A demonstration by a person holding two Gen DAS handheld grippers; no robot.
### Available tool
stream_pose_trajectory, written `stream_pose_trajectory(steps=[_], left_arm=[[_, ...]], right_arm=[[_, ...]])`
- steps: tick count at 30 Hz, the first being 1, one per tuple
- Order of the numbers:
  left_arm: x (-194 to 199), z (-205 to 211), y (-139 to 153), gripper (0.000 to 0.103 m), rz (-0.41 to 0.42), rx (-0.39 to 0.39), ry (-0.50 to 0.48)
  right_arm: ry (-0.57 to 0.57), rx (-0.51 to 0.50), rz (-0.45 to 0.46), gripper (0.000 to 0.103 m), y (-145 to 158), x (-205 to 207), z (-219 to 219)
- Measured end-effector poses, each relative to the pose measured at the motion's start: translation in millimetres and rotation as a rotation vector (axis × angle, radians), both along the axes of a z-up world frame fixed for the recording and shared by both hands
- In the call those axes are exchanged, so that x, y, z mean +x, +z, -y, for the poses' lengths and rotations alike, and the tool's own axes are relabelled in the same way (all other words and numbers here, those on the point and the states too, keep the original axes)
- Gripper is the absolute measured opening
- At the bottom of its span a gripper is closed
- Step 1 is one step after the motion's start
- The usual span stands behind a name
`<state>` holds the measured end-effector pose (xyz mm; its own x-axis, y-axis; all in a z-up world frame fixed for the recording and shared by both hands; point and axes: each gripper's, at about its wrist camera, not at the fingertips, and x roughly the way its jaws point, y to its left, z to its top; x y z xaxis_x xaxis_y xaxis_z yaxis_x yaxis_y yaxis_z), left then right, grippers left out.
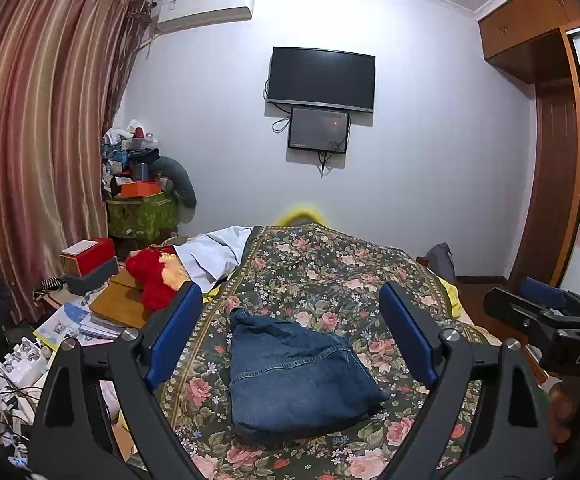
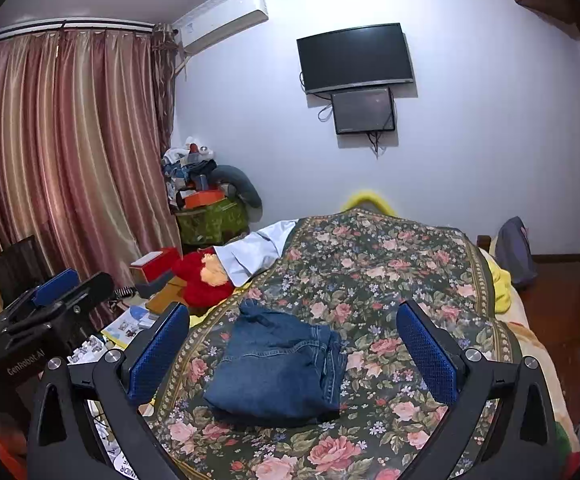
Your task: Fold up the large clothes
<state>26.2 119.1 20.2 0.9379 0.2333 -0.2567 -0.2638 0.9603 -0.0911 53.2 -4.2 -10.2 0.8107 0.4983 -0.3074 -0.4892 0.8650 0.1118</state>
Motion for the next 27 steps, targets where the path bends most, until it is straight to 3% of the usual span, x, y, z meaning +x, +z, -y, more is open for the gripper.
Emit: stream_pose_trajectory(steps=[10, 27], left_arm=[[3.8, -2.5, -3.0, 0.098, -0.007, -0.016, -0.001], [4.6, -6.7, -6.1, 0.099, -0.012, -0.039, 0.007]], right_arm=[[0.006, -0.004, 0.0, 0.103, -1.1, 1.1, -5.0], [0.018, -0.018, 0.029, 0.103, 1.2, -5.2, -8.2]])
